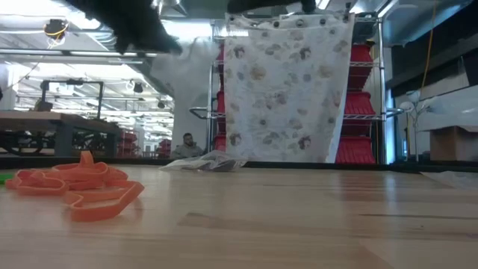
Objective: Sort rubber bands
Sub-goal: Open the transparent zip bag
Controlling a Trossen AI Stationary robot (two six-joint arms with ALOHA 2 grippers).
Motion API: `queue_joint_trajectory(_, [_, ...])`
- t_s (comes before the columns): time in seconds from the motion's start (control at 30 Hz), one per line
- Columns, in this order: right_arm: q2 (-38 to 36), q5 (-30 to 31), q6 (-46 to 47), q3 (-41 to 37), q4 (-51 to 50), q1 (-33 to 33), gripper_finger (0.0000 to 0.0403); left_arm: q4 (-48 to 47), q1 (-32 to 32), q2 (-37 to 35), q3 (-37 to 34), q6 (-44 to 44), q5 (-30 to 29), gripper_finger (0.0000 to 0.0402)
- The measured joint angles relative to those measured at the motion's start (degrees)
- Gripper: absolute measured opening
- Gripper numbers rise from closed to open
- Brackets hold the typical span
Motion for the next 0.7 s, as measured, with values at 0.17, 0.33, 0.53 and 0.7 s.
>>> queue_joint_trajectory(0.17, [-1.0, -3.8, 1.8, 0.0, -4.1, 0.9, 0.0, -2.2, -0.5, -2.9, 0.0, 1.6, 1.9, 0.0])
queue_joint_trajectory(0.33, [-1.0, -15.5, 1.6, 0.0, -3.1, -1.1, 0.0001, 1.9, -2.4, -4.1, 0.0, 10.8, 12.5, 0.0])
queue_joint_trajectory(0.53, [-1.0, -17.3, 1.6, 0.0, 0.0, -1.5, 0.0001, 1.3, -4.6, -4.0, 0.0, 12.0, 12.9, 0.0])
queue_joint_trajectory(0.7, [-0.5, -18.1, 1.6, 0.0, 1.5, -2.2, 0.0002, 1.1, -4.5, -3.9, 0.0, 12.5, 12.8, 0.0])
